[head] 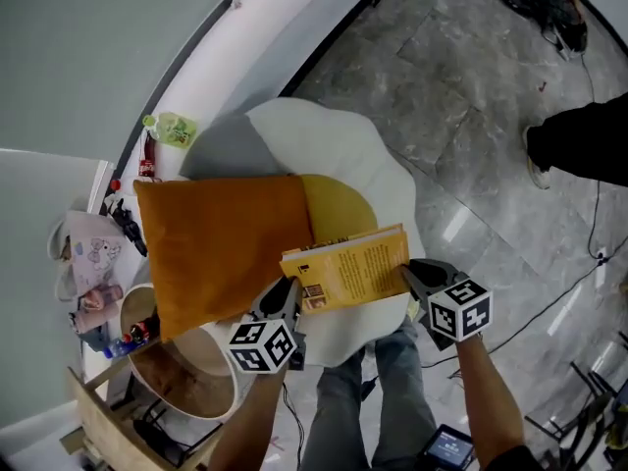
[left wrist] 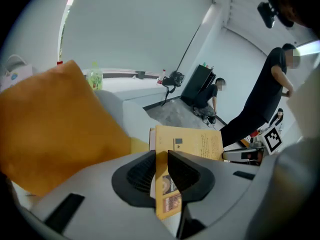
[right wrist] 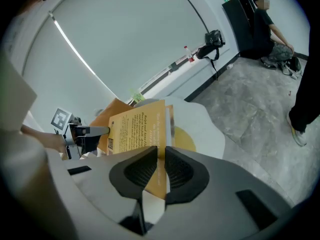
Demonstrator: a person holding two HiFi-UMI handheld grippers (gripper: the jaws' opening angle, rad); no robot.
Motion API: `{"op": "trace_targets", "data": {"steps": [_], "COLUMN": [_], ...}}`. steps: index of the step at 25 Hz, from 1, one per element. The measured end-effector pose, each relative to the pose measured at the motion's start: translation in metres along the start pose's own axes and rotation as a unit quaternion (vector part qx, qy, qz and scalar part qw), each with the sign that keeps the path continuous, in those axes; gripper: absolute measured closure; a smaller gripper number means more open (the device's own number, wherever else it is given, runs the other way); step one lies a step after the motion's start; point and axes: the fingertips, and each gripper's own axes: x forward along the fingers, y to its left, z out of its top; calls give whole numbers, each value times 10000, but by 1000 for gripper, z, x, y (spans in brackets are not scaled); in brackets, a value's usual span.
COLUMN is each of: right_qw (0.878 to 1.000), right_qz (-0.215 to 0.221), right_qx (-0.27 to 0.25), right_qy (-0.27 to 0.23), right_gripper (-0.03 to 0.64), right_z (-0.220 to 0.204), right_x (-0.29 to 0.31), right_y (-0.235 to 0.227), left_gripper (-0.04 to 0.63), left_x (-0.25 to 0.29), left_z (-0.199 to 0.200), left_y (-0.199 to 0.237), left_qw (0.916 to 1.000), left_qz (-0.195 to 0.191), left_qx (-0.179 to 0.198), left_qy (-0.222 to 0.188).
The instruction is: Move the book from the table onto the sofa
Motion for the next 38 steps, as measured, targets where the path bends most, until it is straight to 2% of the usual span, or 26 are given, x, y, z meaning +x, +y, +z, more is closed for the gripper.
{"op": "trace_targets", "data": {"steps": [8,13,19,24,26,27,29,34,38], "right_qw": [9982,9953,9939,9929,9935,9942,9949,9957,9974], "right_qz": [-131,-38,-88,-179,-240,-236,-214,-261,-382], "right_qx": [559,924,1048,1152,1078,1001,907,842,593], "right_qy": [144,301,320,234,268,324,373,286,171], "right_gripper": [558,557,554,548,529,500,488,486,520], "right_z": [-87,-126,-143,-145,-145,-147,-150,-142,-100], "right_x": [115,155,191,211,216,218,214,178,128], "right_y": [-90,-123,-147,-156,-159,-158,-157,-141,-117], "left_gripper": [518,517,517,512,444,429,401,385,385], "left_x": [127,172,209,221,223,223,219,184,141], "left_z": [-85,-112,-124,-133,-134,-134,-133,-124,-87], "left_y": [59,74,90,102,99,97,93,90,71], "left_qw": [9991,9978,9954,9943,9944,9947,9953,9952,9966], "left_qz": [297,411,561,661,580,530,464,481,357], "left_qx": [-165,133,411,349,401,408,409,496,521], "left_qy": [244,495,660,759,781,775,747,694,533]}}
